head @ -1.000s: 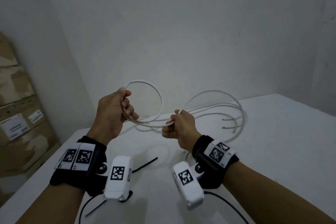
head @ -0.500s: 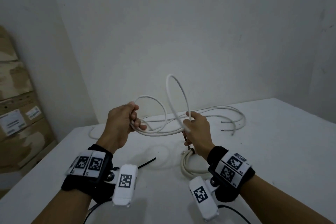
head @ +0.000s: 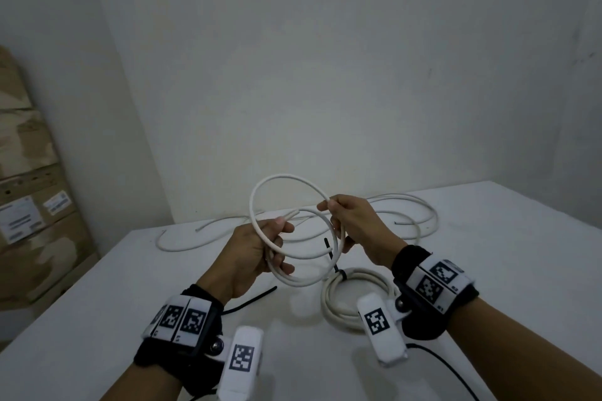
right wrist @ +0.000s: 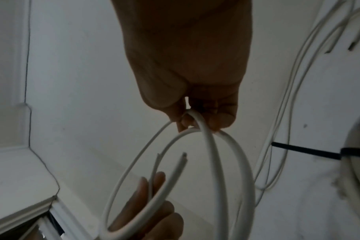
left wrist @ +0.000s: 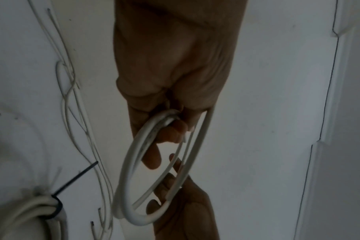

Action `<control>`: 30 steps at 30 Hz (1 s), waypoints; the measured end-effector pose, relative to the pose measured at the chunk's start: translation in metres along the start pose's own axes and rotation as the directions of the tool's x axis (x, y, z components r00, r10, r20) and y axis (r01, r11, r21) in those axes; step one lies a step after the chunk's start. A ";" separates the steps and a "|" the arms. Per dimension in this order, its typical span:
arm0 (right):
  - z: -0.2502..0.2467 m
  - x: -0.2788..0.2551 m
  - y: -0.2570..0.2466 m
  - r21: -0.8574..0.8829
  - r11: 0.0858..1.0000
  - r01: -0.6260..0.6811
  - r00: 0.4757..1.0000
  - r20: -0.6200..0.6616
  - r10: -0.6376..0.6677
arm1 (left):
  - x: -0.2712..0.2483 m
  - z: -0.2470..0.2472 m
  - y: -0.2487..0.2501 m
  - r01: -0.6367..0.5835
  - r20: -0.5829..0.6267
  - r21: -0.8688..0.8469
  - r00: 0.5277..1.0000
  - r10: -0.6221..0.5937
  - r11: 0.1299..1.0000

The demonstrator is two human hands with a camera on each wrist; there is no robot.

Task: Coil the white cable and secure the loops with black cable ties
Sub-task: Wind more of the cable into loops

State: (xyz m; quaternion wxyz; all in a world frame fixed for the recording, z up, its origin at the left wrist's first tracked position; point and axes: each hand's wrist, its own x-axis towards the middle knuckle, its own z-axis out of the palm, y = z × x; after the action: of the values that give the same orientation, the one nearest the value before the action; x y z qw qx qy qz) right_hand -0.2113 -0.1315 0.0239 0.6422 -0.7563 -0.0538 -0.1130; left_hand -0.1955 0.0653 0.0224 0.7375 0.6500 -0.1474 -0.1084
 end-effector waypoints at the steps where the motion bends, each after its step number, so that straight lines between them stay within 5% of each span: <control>1: -0.003 0.001 0.000 -0.001 1.000 0.012 1.000 0.010 -0.012 | -0.001 0.002 0.002 0.007 0.026 -0.017 1.000 -0.007 1.000; 6: -0.016 0.002 0.000 -0.075 0.996 0.052 0.993 0.113 -0.043 | -0.002 0.003 0.010 0.035 0.115 -0.073 0.993 -0.026 0.997; 11: -0.024 -0.003 -0.001 -0.026 0.999 0.024 0.964 0.265 -0.016 | 0.001 0.002 0.011 0.081 0.065 -0.077 0.995 -0.076 0.994; 19: -0.008 -0.007 0.001 -0.017 0.998 0.060 0.989 0.134 -0.057 | 0.002 0.012 0.009 0.168 0.013 -0.004 0.986 -0.168 0.986; 24: -0.004 -0.006 0.002 -0.094 0.995 0.035 0.997 0.077 -0.028 | 0.003 0.010 0.011 0.270 0.078 -0.121 0.962 -0.262 0.955; 30: -0.002 -0.007 -0.001 -0.078 0.997 0.005 0.993 0.121 0.005 | -0.002 0.020 0.010 0.217 0.122 0.032 0.968 -0.219 0.976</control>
State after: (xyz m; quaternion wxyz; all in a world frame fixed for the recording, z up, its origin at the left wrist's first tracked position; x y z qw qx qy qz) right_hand -0.2189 -0.1326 0.0237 0.6076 -0.7863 -0.0883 -0.0688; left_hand -0.2042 0.0490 0.0340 0.7046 0.6608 -0.1220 -0.2279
